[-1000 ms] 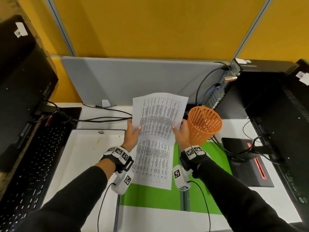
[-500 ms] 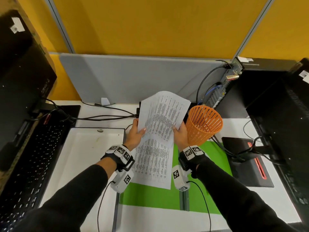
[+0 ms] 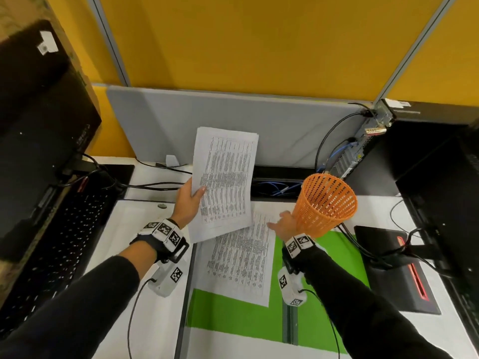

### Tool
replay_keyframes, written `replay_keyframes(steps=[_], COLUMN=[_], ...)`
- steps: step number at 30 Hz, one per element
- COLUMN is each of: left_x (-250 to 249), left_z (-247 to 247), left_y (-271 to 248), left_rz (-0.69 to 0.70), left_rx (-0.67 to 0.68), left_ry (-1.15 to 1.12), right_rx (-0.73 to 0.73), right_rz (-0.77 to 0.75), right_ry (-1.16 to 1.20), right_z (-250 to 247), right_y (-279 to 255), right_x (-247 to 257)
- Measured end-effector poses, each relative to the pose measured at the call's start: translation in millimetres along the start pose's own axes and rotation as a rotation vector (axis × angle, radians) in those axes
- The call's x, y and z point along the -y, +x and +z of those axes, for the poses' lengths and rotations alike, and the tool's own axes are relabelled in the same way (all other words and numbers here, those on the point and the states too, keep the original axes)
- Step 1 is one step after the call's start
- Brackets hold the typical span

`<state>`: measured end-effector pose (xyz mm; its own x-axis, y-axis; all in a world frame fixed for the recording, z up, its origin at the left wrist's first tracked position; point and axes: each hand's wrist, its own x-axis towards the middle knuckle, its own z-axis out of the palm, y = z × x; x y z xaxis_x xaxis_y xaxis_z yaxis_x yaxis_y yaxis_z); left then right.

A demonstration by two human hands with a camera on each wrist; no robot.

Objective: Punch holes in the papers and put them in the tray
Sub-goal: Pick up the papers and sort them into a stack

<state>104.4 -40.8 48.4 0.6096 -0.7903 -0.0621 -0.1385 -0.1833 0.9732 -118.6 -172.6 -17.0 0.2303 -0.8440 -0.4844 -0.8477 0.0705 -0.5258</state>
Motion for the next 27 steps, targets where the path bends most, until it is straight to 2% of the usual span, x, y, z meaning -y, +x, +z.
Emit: replay_keyframes(steps=[3,5,10,13,17,22,24,27], left_x=[12.5,19.3,24.4,22.5,19.4,18.7,19.0,18.2], left_z=[-14.7,-21.7,-30.0,-30.0,-27.2,-25.8,-26.8,-27.8], left_y=[2.5,2.1,0.0,-0.6,-0.5,-1.7,-2.7,-3.2], left_rz=[-0.017,-0.012,0.011,0.010,0.006,-0.002,-0.012,-0.027], left_rx=[-0.040,-0.058,-0.098,-0.101,-0.099,-0.096,-0.102,-0.120], left_ry=[0.004,0.009,0.033,0.022,0.007,0.001,-0.001,-0.008], right_rx=[-0.051,-0.079,-0.238,-0.092,-0.136,0.004,-0.028,-0.046], right_rz=[0.090,0.093,0.198,0.148,0.211,0.154,0.086,-0.051], right_ry=[-0.161,-0.241,-0.229,-0.171,-0.136,-0.102,-0.046,0.104], right_z=[18.6,27.9,47.1,36.5,41.1,41.1,49.1,41.0], right_y=[4.5,3.7,19.0,19.3,27.6,36.9,52.3,31.8], right_x=[-0.7,0.9,5.1,2.4,8.2,5.1,-8.5,-11.7])
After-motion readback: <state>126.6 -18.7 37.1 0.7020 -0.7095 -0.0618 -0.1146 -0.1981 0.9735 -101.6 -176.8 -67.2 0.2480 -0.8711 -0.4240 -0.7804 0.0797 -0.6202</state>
